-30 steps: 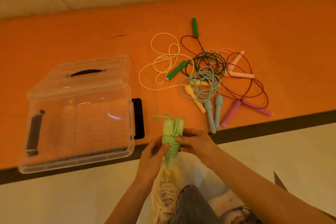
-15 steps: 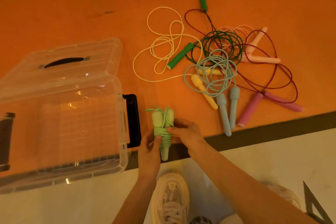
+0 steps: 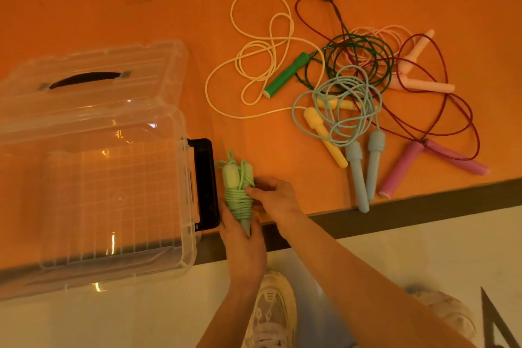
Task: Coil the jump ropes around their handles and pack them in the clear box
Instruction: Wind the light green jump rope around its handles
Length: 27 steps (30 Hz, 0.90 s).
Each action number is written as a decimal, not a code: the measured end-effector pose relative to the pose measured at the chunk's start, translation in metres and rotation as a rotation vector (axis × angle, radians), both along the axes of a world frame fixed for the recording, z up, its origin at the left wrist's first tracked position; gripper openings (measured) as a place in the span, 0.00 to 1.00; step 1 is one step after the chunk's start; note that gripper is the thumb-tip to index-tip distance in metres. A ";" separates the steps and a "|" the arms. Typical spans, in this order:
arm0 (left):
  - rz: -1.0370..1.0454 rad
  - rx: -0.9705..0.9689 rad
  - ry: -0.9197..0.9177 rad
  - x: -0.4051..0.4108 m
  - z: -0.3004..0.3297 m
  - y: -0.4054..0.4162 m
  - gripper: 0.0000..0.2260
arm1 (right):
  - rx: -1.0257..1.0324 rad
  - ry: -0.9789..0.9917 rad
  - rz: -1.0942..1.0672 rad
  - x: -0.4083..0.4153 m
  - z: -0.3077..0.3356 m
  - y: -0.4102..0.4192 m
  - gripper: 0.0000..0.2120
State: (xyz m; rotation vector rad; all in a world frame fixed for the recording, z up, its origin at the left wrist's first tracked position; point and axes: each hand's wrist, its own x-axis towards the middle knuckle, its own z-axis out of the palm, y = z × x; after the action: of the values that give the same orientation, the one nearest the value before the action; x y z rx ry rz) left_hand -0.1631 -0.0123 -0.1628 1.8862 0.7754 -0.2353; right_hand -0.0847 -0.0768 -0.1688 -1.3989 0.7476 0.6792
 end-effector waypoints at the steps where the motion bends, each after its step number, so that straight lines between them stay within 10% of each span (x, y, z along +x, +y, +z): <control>1: -0.007 0.007 0.001 -0.002 -0.001 0.000 0.32 | -0.011 -0.006 0.007 0.000 -0.002 0.001 0.16; 27: -0.099 0.009 0.016 -0.045 0.028 -0.019 0.34 | -0.115 0.018 0.245 -0.021 0.006 -0.057 0.17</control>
State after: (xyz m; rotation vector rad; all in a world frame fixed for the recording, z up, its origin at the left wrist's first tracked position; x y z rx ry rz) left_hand -0.2080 -0.0315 -0.1344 1.9353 0.6954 -0.3098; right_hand -0.1055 -0.1337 -0.1623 -1.6081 0.6429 0.8513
